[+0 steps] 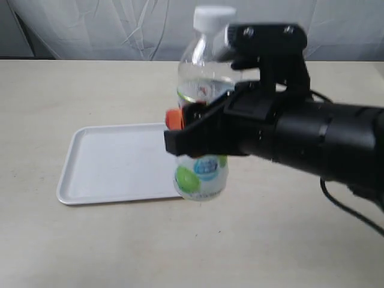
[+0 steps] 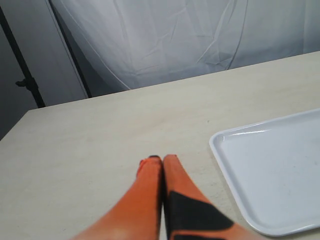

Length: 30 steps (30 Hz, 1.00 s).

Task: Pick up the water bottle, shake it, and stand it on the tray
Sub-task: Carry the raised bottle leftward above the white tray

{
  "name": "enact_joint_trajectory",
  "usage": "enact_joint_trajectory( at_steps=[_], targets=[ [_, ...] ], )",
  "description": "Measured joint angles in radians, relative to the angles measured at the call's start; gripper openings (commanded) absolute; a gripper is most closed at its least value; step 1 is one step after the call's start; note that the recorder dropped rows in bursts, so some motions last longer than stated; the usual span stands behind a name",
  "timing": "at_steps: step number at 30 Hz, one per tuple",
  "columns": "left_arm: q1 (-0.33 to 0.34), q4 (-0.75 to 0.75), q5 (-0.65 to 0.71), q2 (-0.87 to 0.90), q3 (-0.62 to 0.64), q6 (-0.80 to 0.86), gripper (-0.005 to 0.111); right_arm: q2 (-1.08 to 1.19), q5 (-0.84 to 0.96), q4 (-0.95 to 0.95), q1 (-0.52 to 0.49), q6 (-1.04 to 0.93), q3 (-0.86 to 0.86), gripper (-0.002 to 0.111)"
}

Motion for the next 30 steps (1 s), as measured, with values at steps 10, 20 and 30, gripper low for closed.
enact_joint_trajectory(
  at_steps=[10, 20, 30],
  targets=[
    [0.0, 0.0, 0.0, 0.0, 0.0, 0.0, 0.0, -0.026, -0.304, 0.0, -0.028, -0.145, -0.059, -0.001],
    [0.0, 0.0, 0.0, 0.0, 0.0, 0.0, 0.0, -0.008, -0.187, -0.004, 0.013, -0.167, -0.089, -0.001],
    [0.0, 0.0, 0.0, 0.0, 0.0, 0.0, 0.0, 0.035, -0.055, -0.007, -0.006, -0.111, -0.116, -0.001]
  ],
)
